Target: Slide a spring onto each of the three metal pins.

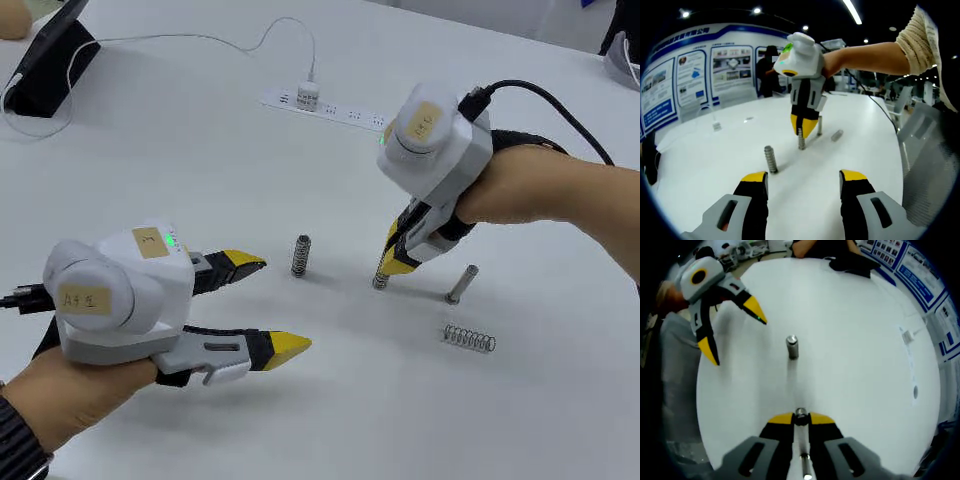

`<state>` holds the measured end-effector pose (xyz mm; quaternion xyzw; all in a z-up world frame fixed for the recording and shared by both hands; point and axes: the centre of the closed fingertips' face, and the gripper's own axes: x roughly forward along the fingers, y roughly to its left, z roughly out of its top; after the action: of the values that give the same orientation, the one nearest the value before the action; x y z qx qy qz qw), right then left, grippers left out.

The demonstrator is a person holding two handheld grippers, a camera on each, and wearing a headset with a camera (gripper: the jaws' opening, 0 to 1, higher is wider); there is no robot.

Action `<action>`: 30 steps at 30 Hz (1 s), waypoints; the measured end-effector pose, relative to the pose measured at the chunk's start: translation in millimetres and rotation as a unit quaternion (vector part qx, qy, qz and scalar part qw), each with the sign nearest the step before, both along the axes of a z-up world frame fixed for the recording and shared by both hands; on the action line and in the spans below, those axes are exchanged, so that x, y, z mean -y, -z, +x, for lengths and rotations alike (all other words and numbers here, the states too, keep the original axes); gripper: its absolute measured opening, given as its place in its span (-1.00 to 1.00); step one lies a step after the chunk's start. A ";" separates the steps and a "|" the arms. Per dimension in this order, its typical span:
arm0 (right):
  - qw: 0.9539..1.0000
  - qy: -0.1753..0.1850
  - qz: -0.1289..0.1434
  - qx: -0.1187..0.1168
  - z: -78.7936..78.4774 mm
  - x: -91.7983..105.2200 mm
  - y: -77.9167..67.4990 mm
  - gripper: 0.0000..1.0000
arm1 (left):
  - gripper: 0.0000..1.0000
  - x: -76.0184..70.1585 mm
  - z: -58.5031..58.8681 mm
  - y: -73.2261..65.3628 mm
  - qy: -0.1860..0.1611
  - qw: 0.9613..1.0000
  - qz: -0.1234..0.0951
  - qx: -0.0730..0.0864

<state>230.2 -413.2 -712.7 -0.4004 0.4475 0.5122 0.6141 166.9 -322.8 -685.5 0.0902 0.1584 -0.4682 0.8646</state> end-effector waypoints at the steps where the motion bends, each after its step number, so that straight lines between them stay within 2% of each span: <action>1: 1.000 0.001 0.000 -0.001 -0.3 -0.1 0.9 -0.76 | 0.17 0.1 0.1 -0.2 0.000 1.000 -0.001 0.000; 5: 1.000 0.003 -0.001 -0.003 -1.6 -0.6 4.8 -0.76 | 0.17 0.8 0.4 -0.3 0.001 1.000 -0.001 0.000; 17: 1.000 0.005 0.004 0.000 -4.3 -0.4 2.9 -0.67 | 0.16 7.3 -2.6 -2.3 0.008 1.000 -0.002 0.001; 25: 1.000 0.014 0.018 0.022 -7.1 8.9 -11.9 -0.62 | 0.15 8.7 -3.8 -2.7 0.010 1.000 0.000 0.001; 30: 0.999 0.023 0.032 0.034 -14.2 14.1 -23.2 -0.61 | 0.15 11.0 -3.5 -3.4 0.015 1.000 -0.001 0.003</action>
<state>216.0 -427.3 -689.5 -0.3869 0.4188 0.4982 0.6531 163.4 -333.7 -682.1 0.0933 0.1544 -0.4805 0.8583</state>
